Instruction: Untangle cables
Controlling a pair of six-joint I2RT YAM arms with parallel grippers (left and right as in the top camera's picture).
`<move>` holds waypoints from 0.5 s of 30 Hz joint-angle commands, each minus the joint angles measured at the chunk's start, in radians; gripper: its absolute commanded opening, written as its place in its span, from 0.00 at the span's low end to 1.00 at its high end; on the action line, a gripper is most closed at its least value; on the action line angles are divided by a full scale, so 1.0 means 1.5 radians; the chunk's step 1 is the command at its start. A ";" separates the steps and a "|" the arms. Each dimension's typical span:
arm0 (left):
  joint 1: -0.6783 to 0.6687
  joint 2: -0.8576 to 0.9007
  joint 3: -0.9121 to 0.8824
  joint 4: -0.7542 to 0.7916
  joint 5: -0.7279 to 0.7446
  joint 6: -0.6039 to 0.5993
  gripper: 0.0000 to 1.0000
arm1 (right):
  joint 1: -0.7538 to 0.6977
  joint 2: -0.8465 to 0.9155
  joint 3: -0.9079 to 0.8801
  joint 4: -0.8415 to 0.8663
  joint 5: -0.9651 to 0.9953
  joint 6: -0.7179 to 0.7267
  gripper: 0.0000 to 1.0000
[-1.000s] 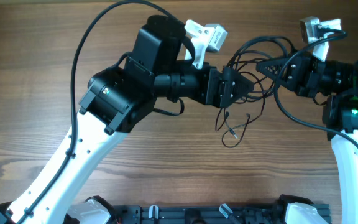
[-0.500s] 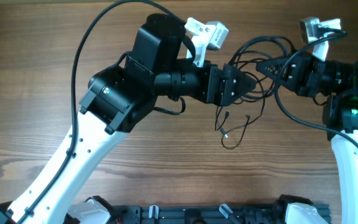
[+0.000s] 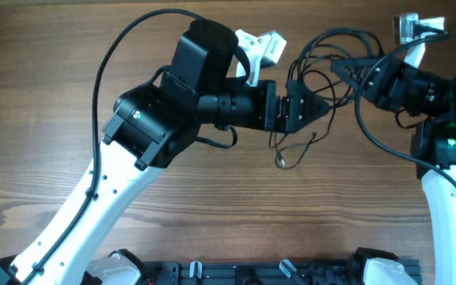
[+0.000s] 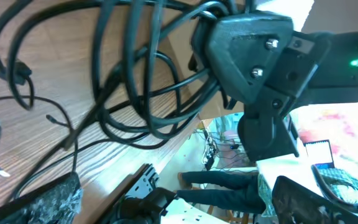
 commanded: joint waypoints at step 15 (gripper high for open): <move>-0.044 0.036 0.006 0.063 -0.102 -0.047 0.99 | -0.002 0.003 0.002 0.001 0.011 0.094 0.04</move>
